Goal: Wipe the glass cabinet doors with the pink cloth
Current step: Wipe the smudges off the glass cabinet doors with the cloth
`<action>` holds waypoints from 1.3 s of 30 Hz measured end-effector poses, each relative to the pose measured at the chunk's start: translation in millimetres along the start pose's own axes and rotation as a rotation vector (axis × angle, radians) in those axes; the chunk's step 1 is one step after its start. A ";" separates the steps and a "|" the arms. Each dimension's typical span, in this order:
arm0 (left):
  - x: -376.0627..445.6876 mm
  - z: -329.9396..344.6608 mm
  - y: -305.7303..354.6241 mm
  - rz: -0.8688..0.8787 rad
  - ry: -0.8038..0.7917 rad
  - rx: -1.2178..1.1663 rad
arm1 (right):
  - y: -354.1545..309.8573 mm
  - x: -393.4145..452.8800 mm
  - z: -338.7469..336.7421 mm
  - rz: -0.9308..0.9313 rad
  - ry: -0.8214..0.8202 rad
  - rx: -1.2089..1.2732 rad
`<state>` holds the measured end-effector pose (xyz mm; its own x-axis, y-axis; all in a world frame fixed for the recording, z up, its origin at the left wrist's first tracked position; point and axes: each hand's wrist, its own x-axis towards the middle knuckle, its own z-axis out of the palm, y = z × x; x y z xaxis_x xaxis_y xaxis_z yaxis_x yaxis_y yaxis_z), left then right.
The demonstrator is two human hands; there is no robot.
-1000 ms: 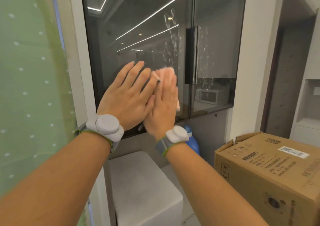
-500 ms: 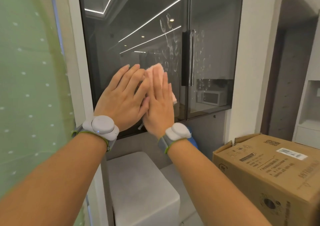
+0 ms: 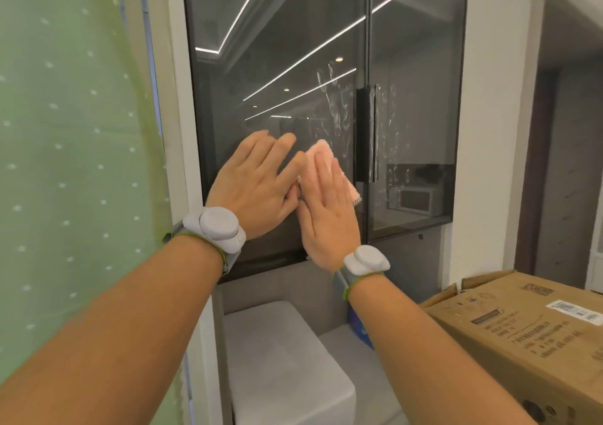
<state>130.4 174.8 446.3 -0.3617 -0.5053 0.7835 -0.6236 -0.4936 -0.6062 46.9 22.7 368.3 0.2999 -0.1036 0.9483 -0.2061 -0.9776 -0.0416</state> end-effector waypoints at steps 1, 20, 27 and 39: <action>7.2 -0.8 -6.7 -0.001 0.016 0.032 | -3.8 -0.2 0.3 0.096 0.031 0.038; 4.9 11.3 -22.0 -0.064 0.013 0.020 | -18.3 50.1 -5.3 0.120 0.135 0.080; 4.6 9.4 -23.0 -0.066 0.008 0.056 | -41.6 79.1 1.4 0.632 0.223 0.185; 3.2 3.5 -23.8 -0.108 0.137 -0.092 | -52.4 46.3 2.1 0.122 0.142 0.110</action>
<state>146.5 182.5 462.7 -0.3762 -0.3487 0.8584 -0.7226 -0.4696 -0.5073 73.5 68.9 413.7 0.1432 -0.2036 0.9685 -0.1282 -0.9742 -0.1859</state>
